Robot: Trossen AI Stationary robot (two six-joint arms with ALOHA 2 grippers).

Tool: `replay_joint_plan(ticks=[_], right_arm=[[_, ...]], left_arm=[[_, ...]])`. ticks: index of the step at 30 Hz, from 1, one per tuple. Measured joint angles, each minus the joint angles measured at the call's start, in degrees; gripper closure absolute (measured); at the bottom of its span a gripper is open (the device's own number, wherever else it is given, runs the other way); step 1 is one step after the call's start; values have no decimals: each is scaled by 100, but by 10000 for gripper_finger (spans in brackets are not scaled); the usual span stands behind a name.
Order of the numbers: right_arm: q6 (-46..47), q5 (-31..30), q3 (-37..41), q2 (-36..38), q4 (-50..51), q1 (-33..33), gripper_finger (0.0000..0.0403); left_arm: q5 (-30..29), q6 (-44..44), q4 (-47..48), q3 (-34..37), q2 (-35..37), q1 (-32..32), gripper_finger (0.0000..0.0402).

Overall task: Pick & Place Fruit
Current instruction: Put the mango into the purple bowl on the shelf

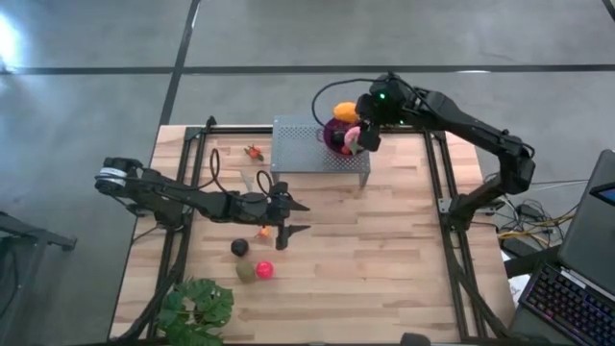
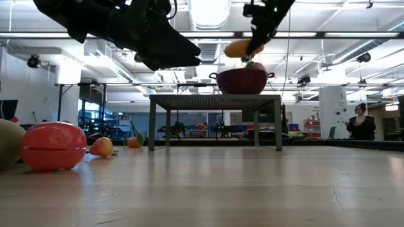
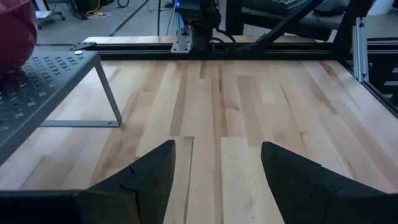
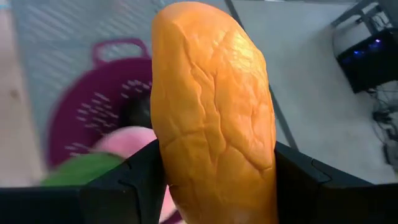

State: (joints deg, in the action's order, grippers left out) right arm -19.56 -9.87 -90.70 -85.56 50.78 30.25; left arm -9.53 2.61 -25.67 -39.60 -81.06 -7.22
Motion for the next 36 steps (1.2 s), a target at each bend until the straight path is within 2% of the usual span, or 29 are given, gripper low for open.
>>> replay_joint_plan(ticks=[12,27,36], right_arm=[[-675,137,-241,-517,28,255,186],[-961,75,-1055,-1250,990,266,184],[-976,73,-1130,-1263,1070,266,179]], left_arm=[[-63,-396,-12,-192,0,16,158],[-99,-396,2,-193,-2,24,158],[-93,-393,0,-189,0,24,158]])
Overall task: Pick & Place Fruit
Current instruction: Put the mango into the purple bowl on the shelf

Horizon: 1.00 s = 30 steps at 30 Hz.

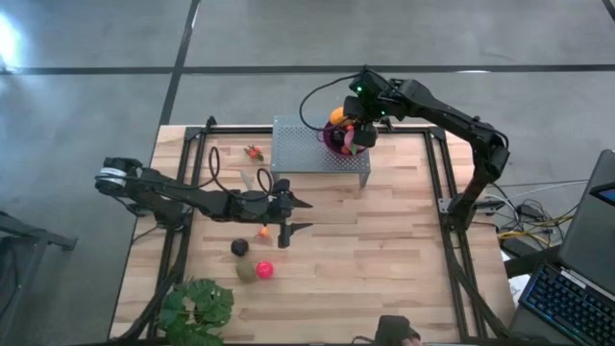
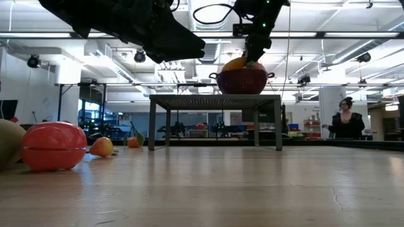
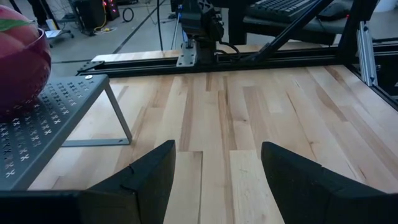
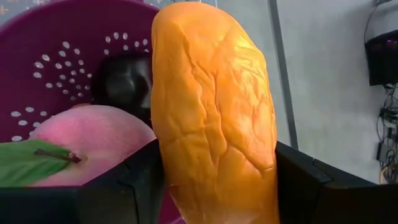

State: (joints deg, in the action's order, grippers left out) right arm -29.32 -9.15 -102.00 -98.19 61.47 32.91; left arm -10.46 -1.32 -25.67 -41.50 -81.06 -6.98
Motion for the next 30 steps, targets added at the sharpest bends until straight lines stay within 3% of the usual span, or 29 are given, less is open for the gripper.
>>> replay_joint_plan(ticks=[7,15,19,22,30], right_arm=[[66,0,-51,38,69,-45,187],[491,66,-725,71,745,-277,189],[1061,833,-894,173,1448,-550,185],[1447,1390,-580,417,1534,-911,188],[2205,1370,1523,1342,368,-1892,190]], left_arm=[[7,2,0,3,0,0,158],[7,2,0,5,0,0,158],[-133,0,33,-16,64,-2,158],[-407,-71,263,-152,255,-2,158],[-791,163,1435,-338,1018,-11,158]])
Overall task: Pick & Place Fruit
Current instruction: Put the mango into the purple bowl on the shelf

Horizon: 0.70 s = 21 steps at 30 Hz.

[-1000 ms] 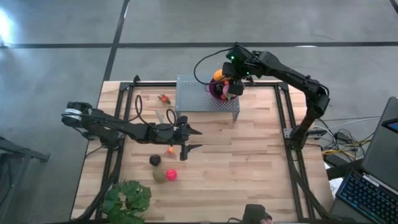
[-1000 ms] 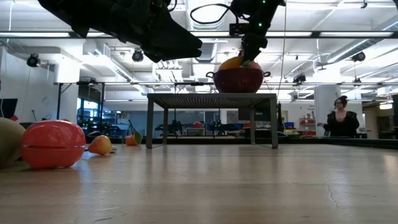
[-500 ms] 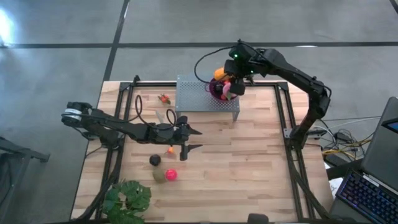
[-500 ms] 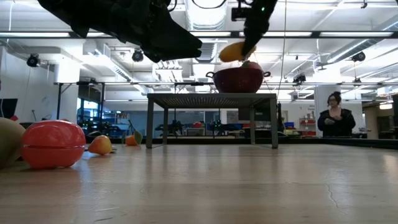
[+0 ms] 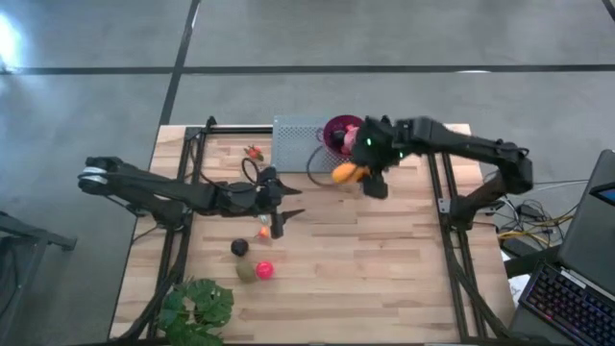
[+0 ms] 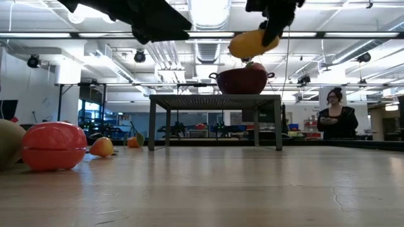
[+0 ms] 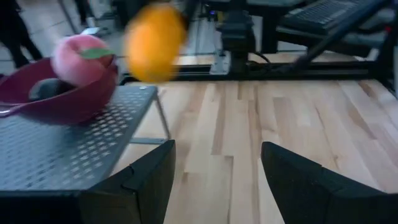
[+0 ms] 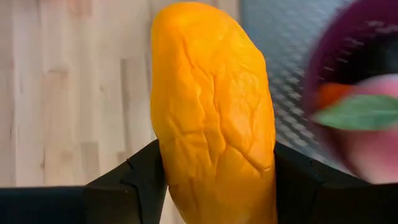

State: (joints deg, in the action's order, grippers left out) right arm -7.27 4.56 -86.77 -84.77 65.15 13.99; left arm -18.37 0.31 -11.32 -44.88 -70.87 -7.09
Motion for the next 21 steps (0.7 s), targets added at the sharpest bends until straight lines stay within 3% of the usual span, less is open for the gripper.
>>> replay_joint_plan(ticks=[3,11,21], right_arm=[[187,0,1046,402,-859,-231,186],[643,-18,3416,1221,-2842,-455,191],[735,-24,4962,1455,-4443,-451,179]], left_arm=[[-497,113,359,13,143,0,158],[-2491,347,1128,21,241,58,158],[-2431,943,2272,21,472,564,159]])
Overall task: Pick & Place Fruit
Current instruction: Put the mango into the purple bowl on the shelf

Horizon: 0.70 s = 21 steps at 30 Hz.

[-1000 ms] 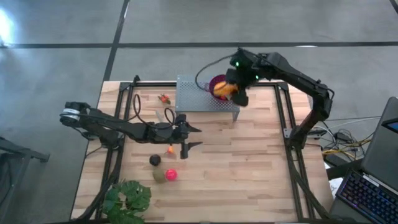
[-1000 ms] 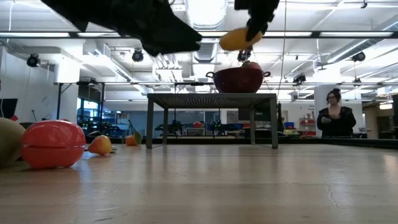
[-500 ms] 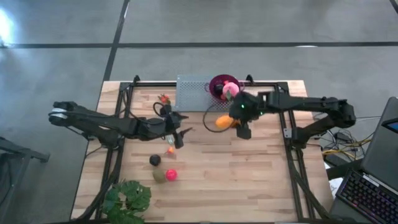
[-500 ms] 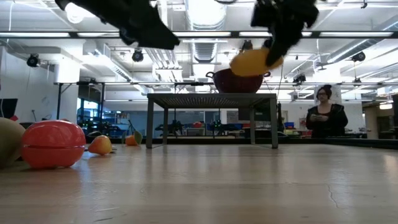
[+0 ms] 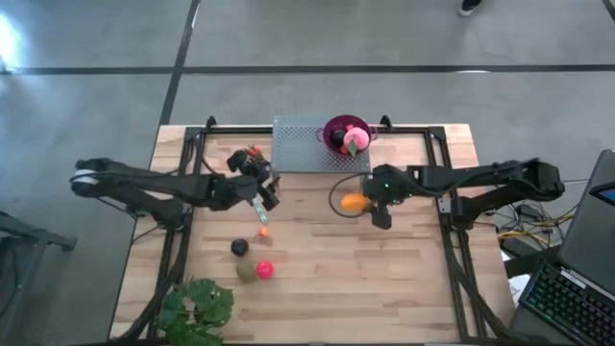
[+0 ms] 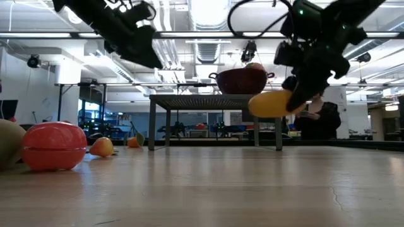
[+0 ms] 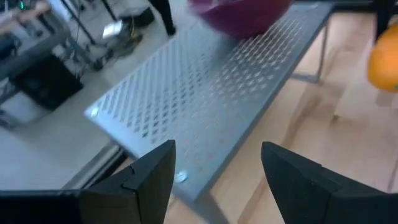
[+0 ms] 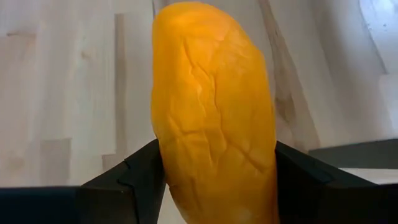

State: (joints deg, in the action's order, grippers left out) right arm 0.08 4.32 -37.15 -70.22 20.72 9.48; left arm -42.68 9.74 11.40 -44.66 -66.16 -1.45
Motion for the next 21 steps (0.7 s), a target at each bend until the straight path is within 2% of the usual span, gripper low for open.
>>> replay_joint_plan(ticks=[4,9,21], right_arm=[[42,4,370,-91,-400,0,183],[211,2,772,-193,-1001,-25,189],[258,6,1139,-474,-1297,-24,159]], left_arm=[[196,213,537,0,18,304,159],[216,397,941,2,-8,373,159],[231,526,956,2,-2,369,158]])
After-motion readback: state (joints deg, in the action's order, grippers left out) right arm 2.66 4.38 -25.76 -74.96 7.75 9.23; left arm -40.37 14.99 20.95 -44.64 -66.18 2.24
